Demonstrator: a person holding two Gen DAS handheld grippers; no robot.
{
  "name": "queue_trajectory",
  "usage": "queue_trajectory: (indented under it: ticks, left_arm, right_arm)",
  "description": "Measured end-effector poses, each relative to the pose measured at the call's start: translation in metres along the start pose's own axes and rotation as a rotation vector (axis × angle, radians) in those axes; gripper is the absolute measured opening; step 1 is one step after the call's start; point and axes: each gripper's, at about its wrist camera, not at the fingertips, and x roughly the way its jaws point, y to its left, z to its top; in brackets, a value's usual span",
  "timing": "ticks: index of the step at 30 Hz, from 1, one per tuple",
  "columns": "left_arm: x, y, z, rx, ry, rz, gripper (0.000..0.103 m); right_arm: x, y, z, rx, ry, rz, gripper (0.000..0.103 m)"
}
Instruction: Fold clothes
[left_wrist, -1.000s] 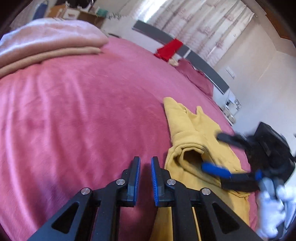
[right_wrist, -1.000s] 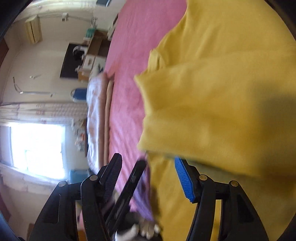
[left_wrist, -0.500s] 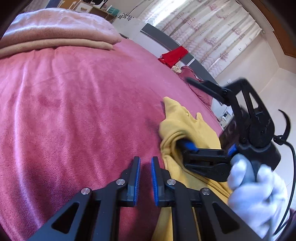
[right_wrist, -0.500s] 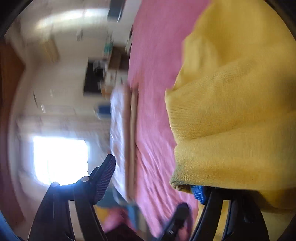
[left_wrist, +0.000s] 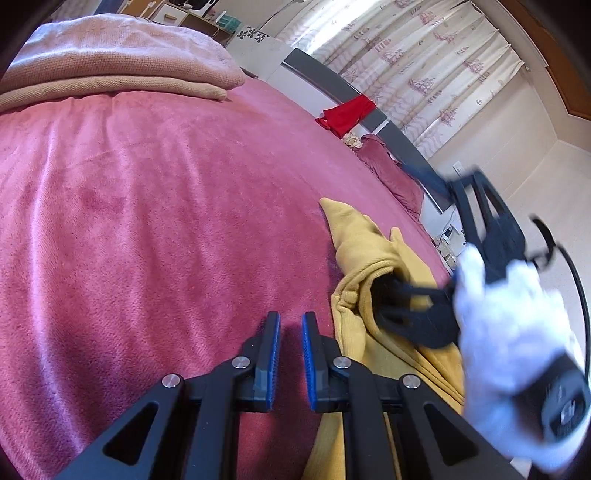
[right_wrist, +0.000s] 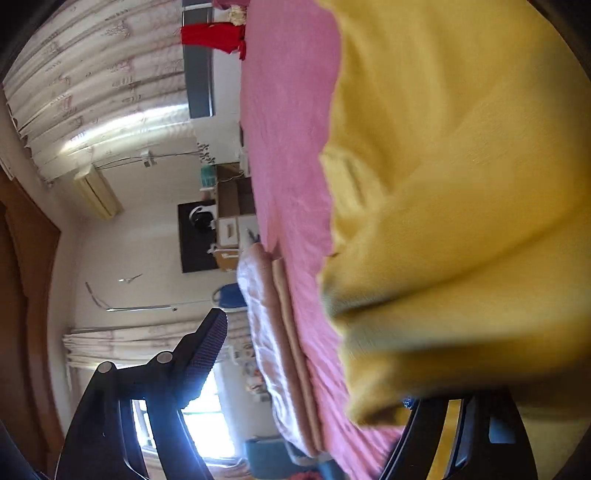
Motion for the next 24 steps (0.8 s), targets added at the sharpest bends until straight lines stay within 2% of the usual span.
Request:
queue_trajectory:
  ticks: [2, 4, 8, 12, 15, 16, 19, 21, 24]
  left_arm:
    - [0.004, 0.000, 0.001, 0.000, 0.001, 0.000, 0.011]
    - [0.004, -0.001, 0.000, -0.001, 0.007, 0.005, 0.011]
    - [0.004, -0.003, -0.001, -0.001, 0.008, 0.009, 0.011]
    - [-0.004, -0.014, 0.000, 0.032, -0.016, 0.007, 0.011]
    - [-0.005, -0.029, 0.004, 0.085, -0.031, 0.001, 0.011]
    - [-0.003, -0.035, 0.006, 0.106, -0.034, -0.003, 0.011]
    - [0.006, -0.057, 0.015, 0.176, -0.030, -0.011, 0.011]
    - [0.006, -0.072, 0.025, 0.219, -0.065, -0.010, 0.011]
    - [0.014, -0.092, 0.031, 0.310, -0.087, -0.016, 0.011]
  right_arm:
    - [0.008, 0.006, 0.006, -0.007, 0.024, 0.024, 0.083]
    - [0.000, 0.007, 0.011, -0.022, -0.019, 0.120, 0.084]
    - [-0.007, 0.001, 0.016, -0.058, 0.017, 0.077, 0.084]
    - [-0.030, 0.004, -0.001, -0.086, 0.106, 0.017, 0.084]
    - [-0.056, 0.012, -0.025, -0.188, 0.176, -0.066, 0.084]
    - [-0.074, 0.012, -0.030, -0.213, 0.173, -0.075, 0.084]
    - [-0.138, 0.002, -0.026, -0.165, 0.068, -0.060, 0.084]
    - [-0.188, -0.005, -0.015, -0.115, -0.035, -0.063, 0.084]
    - [-0.265, -0.004, 0.003, -0.145, -0.222, -0.115, 0.084]
